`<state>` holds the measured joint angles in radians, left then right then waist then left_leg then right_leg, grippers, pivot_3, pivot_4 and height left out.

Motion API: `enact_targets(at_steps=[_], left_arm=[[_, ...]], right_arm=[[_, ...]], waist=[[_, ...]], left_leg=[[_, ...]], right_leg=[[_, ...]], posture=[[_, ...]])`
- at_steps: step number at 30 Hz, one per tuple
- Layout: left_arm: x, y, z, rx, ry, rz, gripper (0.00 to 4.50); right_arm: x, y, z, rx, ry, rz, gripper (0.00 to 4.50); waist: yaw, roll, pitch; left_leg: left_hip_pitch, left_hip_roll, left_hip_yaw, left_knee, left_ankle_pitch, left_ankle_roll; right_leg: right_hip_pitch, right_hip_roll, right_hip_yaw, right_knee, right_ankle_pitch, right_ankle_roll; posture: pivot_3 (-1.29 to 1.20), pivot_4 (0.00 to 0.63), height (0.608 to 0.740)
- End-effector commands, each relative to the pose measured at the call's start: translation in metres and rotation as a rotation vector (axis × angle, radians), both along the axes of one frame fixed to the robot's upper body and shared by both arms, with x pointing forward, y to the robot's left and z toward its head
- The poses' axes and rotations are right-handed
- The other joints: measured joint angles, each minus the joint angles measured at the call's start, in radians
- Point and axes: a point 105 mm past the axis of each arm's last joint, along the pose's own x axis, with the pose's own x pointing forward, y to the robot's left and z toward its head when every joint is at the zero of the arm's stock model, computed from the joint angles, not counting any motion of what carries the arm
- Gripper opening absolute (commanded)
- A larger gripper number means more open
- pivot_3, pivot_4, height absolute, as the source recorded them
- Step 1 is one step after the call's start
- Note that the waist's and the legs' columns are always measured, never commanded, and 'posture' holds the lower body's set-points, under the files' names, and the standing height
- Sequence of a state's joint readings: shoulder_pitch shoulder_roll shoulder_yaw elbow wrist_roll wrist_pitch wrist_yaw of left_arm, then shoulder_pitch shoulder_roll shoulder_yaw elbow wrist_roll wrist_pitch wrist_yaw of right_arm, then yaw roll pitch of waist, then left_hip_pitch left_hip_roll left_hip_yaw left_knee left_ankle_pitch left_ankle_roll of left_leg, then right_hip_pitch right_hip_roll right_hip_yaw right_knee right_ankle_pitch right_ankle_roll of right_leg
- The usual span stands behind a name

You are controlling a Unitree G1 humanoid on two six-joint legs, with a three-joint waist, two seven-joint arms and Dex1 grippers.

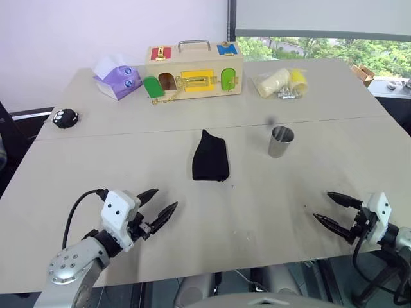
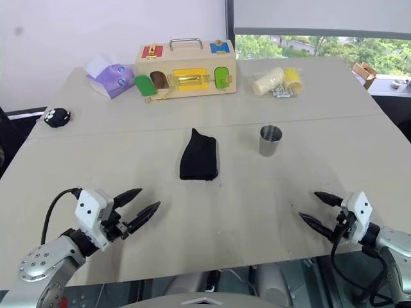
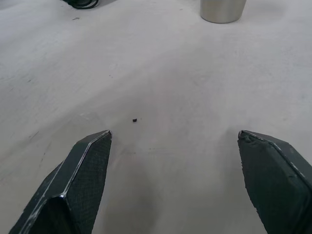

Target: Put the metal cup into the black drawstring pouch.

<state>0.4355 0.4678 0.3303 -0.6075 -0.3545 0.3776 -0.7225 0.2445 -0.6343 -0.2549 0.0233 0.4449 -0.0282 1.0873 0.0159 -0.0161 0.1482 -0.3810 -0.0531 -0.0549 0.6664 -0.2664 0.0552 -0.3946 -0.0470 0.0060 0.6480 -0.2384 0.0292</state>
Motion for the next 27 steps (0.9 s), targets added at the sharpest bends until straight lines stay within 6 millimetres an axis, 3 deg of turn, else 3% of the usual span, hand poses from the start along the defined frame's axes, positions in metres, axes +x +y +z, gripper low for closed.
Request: enact_targets(at_steps=[1, 11, 19, 27], left_arm=[[0.003, -0.003, -0.002, 0.007, -0.028, -0.019, 3.39], [0.006, -0.013, -0.012, 0.032, -0.039, -0.093, 3.39], [0.019, -0.017, -0.017, 0.053, -0.064, -0.129, 3.39], [0.026, -0.030, -0.019, 0.085, -0.059, -0.271, 3.39]], right_arm=[[0.001, -0.003, 0.017, 0.001, -0.063, 0.009, 4.17], [0.003, 0.005, 0.025, 0.014, -0.099, 0.030, 4.17], [0.003, 0.017, 0.035, 0.040, -0.127, 0.031, 4.17], [-0.005, 0.035, 0.036, 0.073, -0.146, 0.035, 4.17]], waist=[[0.000, 0.001, 0.000], [0.001, 0.003, 0.001], [0.001, 0.004, 0.001], [0.002, 0.004, 0.002]], left_leg=[[0.000, 0.000, 0.000, 0.000, 0.000, 0.000], [-0.001, 0.000, 0.003, -0.001, -0.002, 0.003], [-0.001, 0.000, 0.003, -0.001, -0.002, 0.003], [-0.001, 0.000, 0.003, -0.004, -0.002, 0.003]], right_leg=[[0.000, 0.000, 0.000, 0.000, 0.000, 0.000], [0.000, -0.002, 0.000, -0.004, 0.000, 0.000], [-0.001, -0.002, 0.000, -0.004, 0.000, 0.000], [-0.002, -0.003, 0.000, -0.005, 0.000, 0.000]], posture=[[0.00, 0.150, 0.740], [0.00, 0.150, 0.740], [0.00, 0.150, 0.740], [0.00, 0.150, 0.740]])
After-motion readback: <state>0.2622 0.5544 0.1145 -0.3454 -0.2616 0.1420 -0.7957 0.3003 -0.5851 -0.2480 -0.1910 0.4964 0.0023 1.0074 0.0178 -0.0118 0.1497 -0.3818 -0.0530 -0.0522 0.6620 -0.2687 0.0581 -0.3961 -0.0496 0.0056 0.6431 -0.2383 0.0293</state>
